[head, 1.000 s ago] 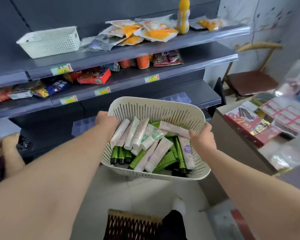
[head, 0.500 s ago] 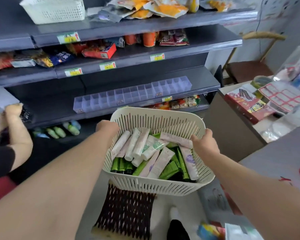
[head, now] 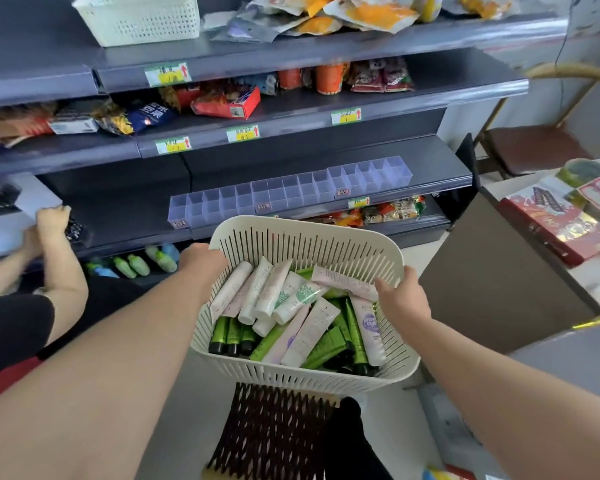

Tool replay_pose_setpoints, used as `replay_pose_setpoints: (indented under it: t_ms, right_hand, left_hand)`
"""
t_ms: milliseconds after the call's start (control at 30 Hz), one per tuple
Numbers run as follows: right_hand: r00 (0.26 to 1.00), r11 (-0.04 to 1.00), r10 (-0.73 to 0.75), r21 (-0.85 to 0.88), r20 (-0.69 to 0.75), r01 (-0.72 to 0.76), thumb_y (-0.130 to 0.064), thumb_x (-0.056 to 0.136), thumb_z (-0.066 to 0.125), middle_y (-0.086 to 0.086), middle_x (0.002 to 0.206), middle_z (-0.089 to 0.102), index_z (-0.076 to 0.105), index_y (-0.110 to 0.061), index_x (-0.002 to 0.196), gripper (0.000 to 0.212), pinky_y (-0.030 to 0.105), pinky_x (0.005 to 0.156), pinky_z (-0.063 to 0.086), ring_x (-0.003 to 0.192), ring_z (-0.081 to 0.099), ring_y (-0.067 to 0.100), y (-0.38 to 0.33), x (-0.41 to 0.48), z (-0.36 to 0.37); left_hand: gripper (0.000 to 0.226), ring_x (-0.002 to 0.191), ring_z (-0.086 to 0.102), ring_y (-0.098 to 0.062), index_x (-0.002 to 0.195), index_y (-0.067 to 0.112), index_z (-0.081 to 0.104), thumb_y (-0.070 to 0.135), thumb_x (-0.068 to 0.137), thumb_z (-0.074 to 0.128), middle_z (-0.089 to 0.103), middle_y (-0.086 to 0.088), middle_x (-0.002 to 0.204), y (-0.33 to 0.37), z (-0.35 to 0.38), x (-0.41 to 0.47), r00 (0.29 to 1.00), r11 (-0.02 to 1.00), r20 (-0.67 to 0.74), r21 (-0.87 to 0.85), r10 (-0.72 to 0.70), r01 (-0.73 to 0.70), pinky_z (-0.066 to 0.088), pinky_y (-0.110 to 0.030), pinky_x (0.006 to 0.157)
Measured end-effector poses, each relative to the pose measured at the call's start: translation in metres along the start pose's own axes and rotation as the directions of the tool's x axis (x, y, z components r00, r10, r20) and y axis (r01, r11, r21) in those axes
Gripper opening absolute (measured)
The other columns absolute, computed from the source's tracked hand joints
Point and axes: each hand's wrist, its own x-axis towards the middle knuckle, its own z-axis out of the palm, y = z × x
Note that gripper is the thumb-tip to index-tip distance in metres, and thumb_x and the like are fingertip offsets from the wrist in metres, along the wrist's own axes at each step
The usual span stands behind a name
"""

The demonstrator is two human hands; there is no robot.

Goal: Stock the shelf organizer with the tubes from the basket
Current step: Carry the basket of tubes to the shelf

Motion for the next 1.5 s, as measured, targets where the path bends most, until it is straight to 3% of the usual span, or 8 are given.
replay_pose_setpoints:
  t_ms: [333,433,567,667,767,967,1333,1500]
  right_hand:
    - [0.989,0.995,-0.089,0.044,0.118,0.084,-0.026,0.094,0.055,0.008,0.122,0.057,0.035,-0.016,0.134,0.046,0.033,0.069,0.048,0.09,0.059,0.024,-0.047,0.124,0.009]
    - [0.984,0.993,-0.112,0.051,0.137,0.105,-0.023,0.095,0.054,0.008,0.12,0.054,0.033,-0.016,0.136,0.047,0.023,0.048,0.039,0.061,0.052,0.006,-0.059,0.156,0.005]
    - [0.98,0.992,-0.114,0.072,0.163,0.103,-0.024,0.096,0.052,0.011,0.121,0.052,0.029,-0.019,0.138,0.048,0.02,0.042,0.038,0.058,0.052,0.003,-0.063,0.186,0.005]
    - [0.98,0.994,-0.094,0.062,0.177,0.084,-0.025,0.097,0.051,0.011,0.126,0.052,0.026,-0.019,0.141,0.051,0.019,0.042,0.037,0.06,0.054,0.005,-0.063,0.202,0.007]
    - [0.98,0.998,-0.056,0.028,0.189,0.051,-0.028,0.097,0.05,0.009,0.128,0.054,0.024,-0.02,0.145,0.056,0.017,0.039,0.034,0.061,0.055,0.005,-0.059,0.213,0.012]
    - [0.98,1.0,-0.008,0.008,0.2,0.007,-0.033,0.096,0.05,0.008,0.135,0.05,0.021,-0.023,0.147,0.059,0.028,0.055,0.044,0.088,0.06,0.021,-0.052,0.224,0.038]
    - [0.99,0.993,0.095,-0.078,0.102,-0.088,-0.036,0.094,0.051,0.012,0.105,0.063,0.024,-0.03,0.14,0.054,0.039,0.067,0.053,0.084,0.064,0.028,-0.078,0.228,0.123]
    - [0.989,0.99,0.108,-0.105,0.104,-0.097,-0.032,0.094,0.052,0.015,0.105,0.064,0.023,-0.032,0.138,0.053,0.041,0.064,0.055,0.08,0.065,0.029,-0.092,0.225,0.168]
  left_hand:
    - [0.026,0.049,0.04,-0.018,0.109,0.015,0.066,0.006,0.088,0.054,0.052,-0.006,0.066,0.048,0.047,0.068,0.986,0.976,-0.023,-0.147,-0.167,0.162,0.034,-0.02,0.049]
    - [0.036,0.086,0.067,-0.024,0.118,0.021,0.063,0.008,0.085,0.057,0.067,-0.012,0.108,0.056,0.062,0.079,0.986,0.968,-0.042,-0.203,-0.162,0.15,0.044,-0.021,0.056]
    - [0.04,0.11,0.059,-0.031,0.121,0.021,0.061,0.006,0.084,0.06,0.063,-0.017,0.121,0.069,0.077,0.089,0.981,0.966,-0.063,-0.198,-0.184,0.169,0.051,-0.049,0.087]
    - [0.042,0.09,0.067,-0.028,0.125,0.022,0.058,0.007,0.086,0.059,0.062,-0.017,0.123,0.078,0.085,0.1,0.981,0.962,-0.039,-0.209,-0.188,0.176,0.055,-0.037,0.076]
    - [0.042,0.056,0.044,-0.014,0.127,0.022,0.056,0.006,0.088,0.058,0.063,-0.015,0.121,0.077,0.095,0.108,0.983,0.97,-0.025,-0.168,-0.184,0.177,0.04,-0.023,0.052]
    - [0.036,0.066,0.042,-0.019,0.121,0.023,0.06,0.011,0.087,0.059,0.061,-0.015,0.123,0.063,0.104,0.138,0.964,0.955,0.053,-0.129,-0.261,0.266,0.036,-0.025,0.054]
    - [0.047,0.058,0.047,-0.022,0.127,0.021,0.047,0.009,0.085,0.063,0.059,-0.01,0.091,0.014,0.09,0.227,0.908,0.944,0.27,0.007,-0.32,0.33,0.038,-0.027,0.047]
    - [0.067,0.103,0.061,-0.036,0.135,0.03,0.035,0.015,0.079,0.068,0.06,-0.006,0.111,-0.012,0.08,0.263,0.898,0.938,0.271,0.072,-0.346,0.339,0.051,-0.051,0.087]
